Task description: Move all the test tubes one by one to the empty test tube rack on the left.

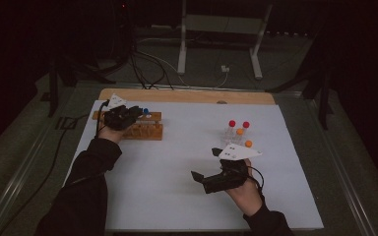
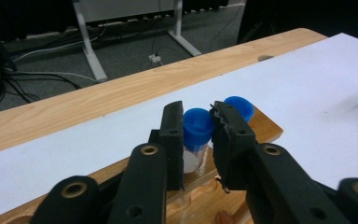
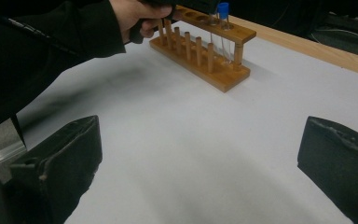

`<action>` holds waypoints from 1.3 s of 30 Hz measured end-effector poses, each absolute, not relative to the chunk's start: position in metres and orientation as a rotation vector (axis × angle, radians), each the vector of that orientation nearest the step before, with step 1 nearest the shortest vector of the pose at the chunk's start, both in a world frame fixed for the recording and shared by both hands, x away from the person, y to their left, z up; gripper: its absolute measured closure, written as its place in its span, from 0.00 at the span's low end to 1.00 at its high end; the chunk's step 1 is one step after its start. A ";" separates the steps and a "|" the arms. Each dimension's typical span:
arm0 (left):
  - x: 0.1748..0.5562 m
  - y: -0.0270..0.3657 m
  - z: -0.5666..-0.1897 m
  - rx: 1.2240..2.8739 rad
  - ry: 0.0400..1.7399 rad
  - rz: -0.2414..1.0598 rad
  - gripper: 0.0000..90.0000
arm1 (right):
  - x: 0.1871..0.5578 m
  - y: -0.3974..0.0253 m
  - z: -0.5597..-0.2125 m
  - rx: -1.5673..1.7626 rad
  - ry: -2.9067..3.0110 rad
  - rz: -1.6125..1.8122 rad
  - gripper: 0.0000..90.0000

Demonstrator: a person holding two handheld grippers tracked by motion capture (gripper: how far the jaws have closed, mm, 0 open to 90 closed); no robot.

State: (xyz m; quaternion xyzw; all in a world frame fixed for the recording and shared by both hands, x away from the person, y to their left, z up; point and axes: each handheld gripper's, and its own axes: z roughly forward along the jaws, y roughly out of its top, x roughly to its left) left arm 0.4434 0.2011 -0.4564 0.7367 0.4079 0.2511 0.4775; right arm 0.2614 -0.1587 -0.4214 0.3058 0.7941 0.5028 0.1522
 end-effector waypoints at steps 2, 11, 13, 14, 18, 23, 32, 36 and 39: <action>0.440 0.202 -0.452 1.787 0.988 0.615 0.73 | 0.261 -0.159 -0.420 0.883 2.273 1.447 0.00; 0.416 0.207 -0.425 1.778 0.913 0.596 0.46 | 0.264 -0.168 -0.414 0.883 2.235 1.483 0.00; 0.408 0.207 -0.420 1.788 0.887 0.575 0.38 | 0.264 -0.171 -0.411 0.884 2.224 1.484 0.00; 0.405 0.206 -0.418 1.793 0.877 0.560 0.34 | 0.265 -0.173 -0.409 0.877 2.231 1.489 0.00; 0.387 0.204 -0.411 1.804 0.813 0.501 0.13 | 0.268 -0.185 -0.400 0.886 2.191 1.485 0.00; 0.362 0.199 -0.411 1.820 0.742 0.435 0.02 | 0.275 -0.204 -0.392 0.916 2.134 1.465 0.00; 0.324 0.194 -0.422 1.830 0.651 0.366 0.02 | 0.292 -0.244 -0.392 1.001 2.037 1.387 0.00; 0.311 0.190 -0.429 1.840 0.619 0.345 0.02 | 0.298 -0.262 -0.400 1.071 2.011 1.341 0.00; 0.305 0.187 -0.435 1.847 0.602 0.323 0.02 | 0.300 -0.272 -0.410 1.113 1.999 1.316 0.03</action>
